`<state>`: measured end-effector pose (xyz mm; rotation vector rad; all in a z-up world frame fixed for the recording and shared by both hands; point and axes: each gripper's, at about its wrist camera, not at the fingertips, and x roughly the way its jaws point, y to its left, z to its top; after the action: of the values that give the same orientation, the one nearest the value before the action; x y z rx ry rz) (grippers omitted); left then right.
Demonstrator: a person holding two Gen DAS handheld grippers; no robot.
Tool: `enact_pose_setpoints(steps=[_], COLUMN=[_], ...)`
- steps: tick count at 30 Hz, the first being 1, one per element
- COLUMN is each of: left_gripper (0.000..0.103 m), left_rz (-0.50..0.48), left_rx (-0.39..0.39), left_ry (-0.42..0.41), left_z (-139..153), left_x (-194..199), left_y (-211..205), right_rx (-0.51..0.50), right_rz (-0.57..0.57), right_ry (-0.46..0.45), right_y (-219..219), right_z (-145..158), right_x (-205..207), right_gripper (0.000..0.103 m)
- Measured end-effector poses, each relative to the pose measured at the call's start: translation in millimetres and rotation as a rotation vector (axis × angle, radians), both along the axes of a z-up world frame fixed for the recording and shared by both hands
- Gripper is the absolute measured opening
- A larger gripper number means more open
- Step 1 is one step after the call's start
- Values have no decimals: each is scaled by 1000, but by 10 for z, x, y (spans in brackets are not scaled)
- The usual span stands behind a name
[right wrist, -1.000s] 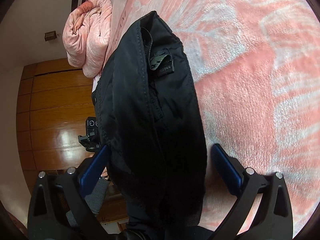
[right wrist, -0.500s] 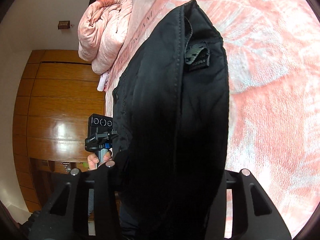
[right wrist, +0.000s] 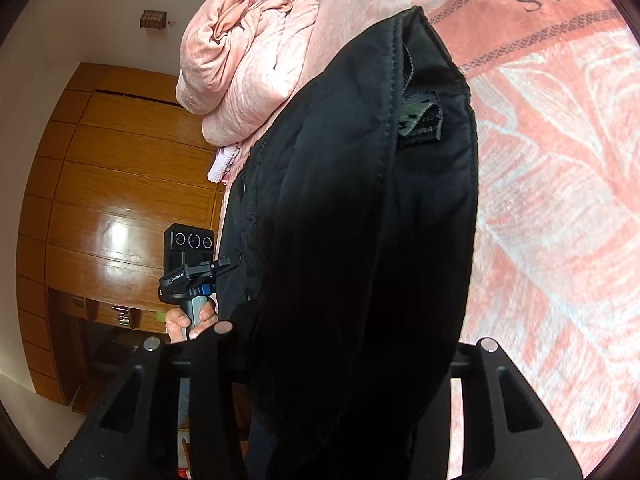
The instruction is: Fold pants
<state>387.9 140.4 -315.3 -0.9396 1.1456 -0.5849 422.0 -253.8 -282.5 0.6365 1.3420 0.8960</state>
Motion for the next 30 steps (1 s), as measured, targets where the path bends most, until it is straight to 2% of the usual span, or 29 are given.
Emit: enact_pose_setpoints(steps=[6, 10, 14, 15, 17, 18, 19, 20, 21, 22, 25, 27, 29, 30], left_gripper=[36, 39, 52, 58, 62, 68, 72, 81, 85, 86, 88, 89, 89, 88], left_rz=[40, 48, 60, 67, 83, 94, 110, 134, 167, 194, 244, 240, 234, 231], left_rx=[34, -6, -27, -33, -29, -2, 36, 78, 116, 141, 232, 293, 374, 391], left_ry=[65, 103, 103, 108, 111, 109, 102, 85, 68, 50, -6, -30, -23, -9], left_z=[-291, -484, -585, -607, -575, -515, -434, -341, -240, -150, 84, 138, 64, 39], left_x=[475, 554, 347, 464, 430, 406, 370, 322, 262, 179, -45, -146, -176, -171], left_y=[435, 574, 509, 531, 576, 619, 652, 673, 760, 807, 830, 697, 601, 624], right_rx=[-30, -42, -57, -76, -87, -97, -97, -102, -121, -136, -86, -80, -89, -94], right_rz=[25, 19, 22, 15, -19, -48, -86, -133, -182, -211, -171, -118, -88, -79], right_ry=[43, 94, 117, 112, 107, 93, 67, 31, -17, -72, -172, -224, -202, -174], right_y=[479, 525, 458, 437, 355, 261, 165, 196, 128, 45, 40, 338, 570, 559], right_z=[-362, -657, -798, -793, -736, -668, -574, -463, -330, -170, 188, 334, 246, 119], right_x=[579, 755, 707, 693, 675, 666, 644, 687, 635, 573, 300, 255, 250, 201], right_gripper=[44, 50, 63, 68, 74, 79, 79, 79, 77, 71, 66, 66, 63, 62])
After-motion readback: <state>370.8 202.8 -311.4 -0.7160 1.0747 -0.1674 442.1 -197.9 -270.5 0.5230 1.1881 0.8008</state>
